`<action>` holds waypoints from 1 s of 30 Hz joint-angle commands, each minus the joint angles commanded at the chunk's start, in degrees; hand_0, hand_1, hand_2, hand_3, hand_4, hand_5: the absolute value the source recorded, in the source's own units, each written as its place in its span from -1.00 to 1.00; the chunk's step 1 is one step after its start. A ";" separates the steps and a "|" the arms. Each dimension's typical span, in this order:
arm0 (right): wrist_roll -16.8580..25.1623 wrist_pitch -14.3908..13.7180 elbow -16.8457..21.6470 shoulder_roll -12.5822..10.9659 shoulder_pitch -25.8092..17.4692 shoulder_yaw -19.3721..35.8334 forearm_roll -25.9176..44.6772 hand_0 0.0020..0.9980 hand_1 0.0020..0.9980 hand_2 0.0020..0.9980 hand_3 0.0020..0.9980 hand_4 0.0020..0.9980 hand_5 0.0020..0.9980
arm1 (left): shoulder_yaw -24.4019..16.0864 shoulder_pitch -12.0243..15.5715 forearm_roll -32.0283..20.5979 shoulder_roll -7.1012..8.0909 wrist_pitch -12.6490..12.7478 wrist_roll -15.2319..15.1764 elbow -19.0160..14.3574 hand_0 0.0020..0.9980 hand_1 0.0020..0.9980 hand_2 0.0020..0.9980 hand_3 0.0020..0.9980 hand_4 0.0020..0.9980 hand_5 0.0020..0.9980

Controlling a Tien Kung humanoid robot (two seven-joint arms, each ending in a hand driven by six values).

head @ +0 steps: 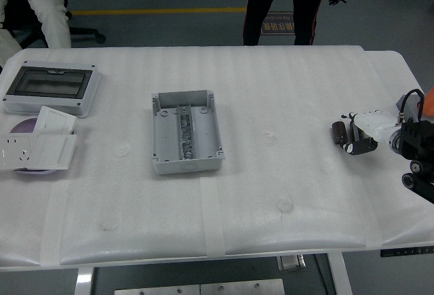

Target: Pick up the battery,place it into the box

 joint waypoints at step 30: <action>0.70 0.52 0.22 -0.12 0.51 -0.43 0.59 0.45 0.28 0.45 0.38 -0.15 -0.44 | -0.94 -0.14 1.45 0.16 -0.72 0.31 -0.08 0.10 0.28 0.12 0.17 0.48 -0.57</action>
